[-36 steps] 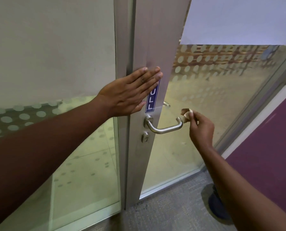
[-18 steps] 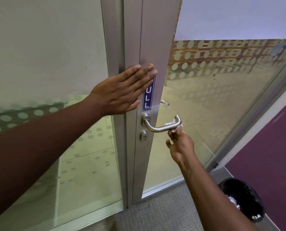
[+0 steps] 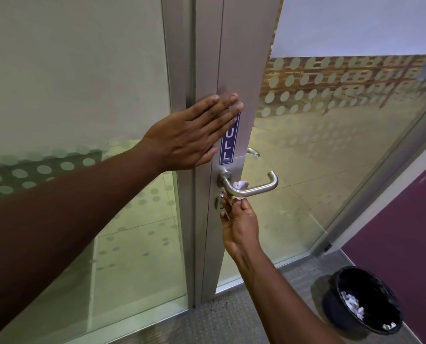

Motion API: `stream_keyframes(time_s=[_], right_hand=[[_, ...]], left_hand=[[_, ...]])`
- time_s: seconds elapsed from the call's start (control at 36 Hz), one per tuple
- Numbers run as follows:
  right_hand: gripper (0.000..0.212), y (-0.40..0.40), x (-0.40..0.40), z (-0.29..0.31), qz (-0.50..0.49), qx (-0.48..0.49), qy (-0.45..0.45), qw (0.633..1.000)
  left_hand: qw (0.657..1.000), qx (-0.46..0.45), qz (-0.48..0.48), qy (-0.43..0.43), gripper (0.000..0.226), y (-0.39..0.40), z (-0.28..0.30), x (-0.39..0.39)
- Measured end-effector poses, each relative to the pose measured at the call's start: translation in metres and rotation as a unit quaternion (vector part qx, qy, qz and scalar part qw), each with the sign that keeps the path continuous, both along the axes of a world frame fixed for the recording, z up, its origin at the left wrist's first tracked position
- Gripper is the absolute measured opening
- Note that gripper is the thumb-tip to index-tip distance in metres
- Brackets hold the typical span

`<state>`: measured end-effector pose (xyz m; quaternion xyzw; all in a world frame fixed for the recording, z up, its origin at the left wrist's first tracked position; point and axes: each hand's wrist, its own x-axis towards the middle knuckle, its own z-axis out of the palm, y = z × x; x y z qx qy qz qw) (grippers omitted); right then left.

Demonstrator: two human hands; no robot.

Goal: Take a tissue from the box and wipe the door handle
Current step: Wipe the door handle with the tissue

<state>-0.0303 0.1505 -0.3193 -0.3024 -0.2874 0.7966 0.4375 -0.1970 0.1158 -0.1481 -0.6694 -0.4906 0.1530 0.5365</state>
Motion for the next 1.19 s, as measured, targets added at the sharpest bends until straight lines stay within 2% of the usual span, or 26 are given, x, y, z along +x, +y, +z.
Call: stream_keyframes(time_s=[0.22, 0.36, 0.44, 0.61, 0.75, 0.89, 0.97, 1.19], right_hand=[[0.047, -0.004, -0.006, 0.009, -0.015, -0.068, 0.058, 0.996], [0.022, -0.007, 0.012, 0.009, -0.015, -0.1, 0.056, 0.993], [0.021, -0.005, 0.026, 0.01, -0.027, -0.102, 0.035, 0.994], [0.017, 0.003, 0.055, 0.018, -0.026, -0.057, -0.01, 0.998], [0.012, 0.011, 0.075, 0.024, 0.004, 0.006, -0.045, 0.999], [0.022, 0.019, 0.087, 0.034, 0.054, 0.098, -0.086, 0.99], [0.02, 0.022, 0.093, 0.038, 0.085, 0.129, -0.104, 0.982], [0.025, 0.028, 0.106, 0.038, 0.112, 0.13, -0.101, 0.98]], left_hand=[[1.0, 0.005, -0.004, 0.008, 0.072, 0.0, -0.001, -0.001], [1.0, 0.006, -0.004, 0.01, 0.07, 0.0, -0.001, -0.001], [1.0, 0.004, 0.0, 0.011, 0.07, 0.0, -0.002, 0.0], [1.0, 0.011, 0.016, -0.012, 0.07, -0.001, -0.003, 0.005], [0.995, 0.014, 0.032, -0.091, 0.072, -0.004, -0.003, 0.017], [0.984, 0.029, 0.05, -0.17, 0.075, -0.008, -0.013, 0.037], [0.979, 0.031, 0.072, -0.19, 0.075, -0.012, -0.024, 0.049], [0.968, -0.03, 0.085, -0.233, 0.067, -0.033, -0.04, 0.083]])
